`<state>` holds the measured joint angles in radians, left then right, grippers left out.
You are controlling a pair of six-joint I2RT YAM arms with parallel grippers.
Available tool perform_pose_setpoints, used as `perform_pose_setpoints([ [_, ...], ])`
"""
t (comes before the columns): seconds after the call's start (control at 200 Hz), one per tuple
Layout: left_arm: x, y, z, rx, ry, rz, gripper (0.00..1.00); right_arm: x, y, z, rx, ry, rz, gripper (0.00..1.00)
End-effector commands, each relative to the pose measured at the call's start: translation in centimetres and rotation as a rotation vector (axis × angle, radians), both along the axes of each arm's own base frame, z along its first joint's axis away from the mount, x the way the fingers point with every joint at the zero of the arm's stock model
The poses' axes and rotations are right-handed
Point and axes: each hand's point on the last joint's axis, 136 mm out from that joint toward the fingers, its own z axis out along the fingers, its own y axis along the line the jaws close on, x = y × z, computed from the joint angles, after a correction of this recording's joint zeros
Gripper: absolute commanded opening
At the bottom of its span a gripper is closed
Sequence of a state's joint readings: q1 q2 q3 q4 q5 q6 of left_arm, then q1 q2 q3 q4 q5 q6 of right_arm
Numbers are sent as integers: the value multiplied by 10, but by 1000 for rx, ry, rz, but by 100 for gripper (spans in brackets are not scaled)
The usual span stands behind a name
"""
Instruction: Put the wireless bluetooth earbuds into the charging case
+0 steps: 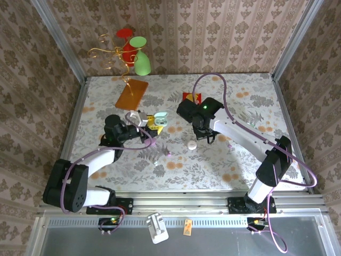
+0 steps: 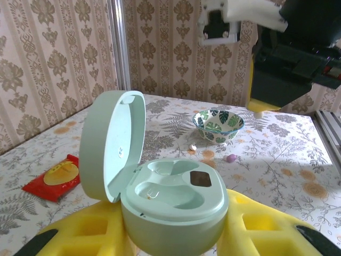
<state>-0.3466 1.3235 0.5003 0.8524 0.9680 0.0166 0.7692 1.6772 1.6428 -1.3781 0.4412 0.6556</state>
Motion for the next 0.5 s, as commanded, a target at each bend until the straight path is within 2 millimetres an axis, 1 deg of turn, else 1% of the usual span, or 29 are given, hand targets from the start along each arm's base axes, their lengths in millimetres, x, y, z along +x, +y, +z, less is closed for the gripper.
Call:
perform_pose_setpoints([
  [0.0, 4, -8, 13, -10, -76, -15, 29, 2, 13, 16, 68, -30, 15, 10],
  [0.175, 8, -20, 6, 1, -73, -21, 28, 2, 31, 24, 174, -36, 39, 10],
  [0.385, 12, -34, 0, 6, -94, -19, 28, 3, 62, 32, 339, -26, 73, 10],
  [0.495, 14, -36, -6, 19, -102, -15, 28, 4, 70, 35, 377, -26, 80, 10],
])
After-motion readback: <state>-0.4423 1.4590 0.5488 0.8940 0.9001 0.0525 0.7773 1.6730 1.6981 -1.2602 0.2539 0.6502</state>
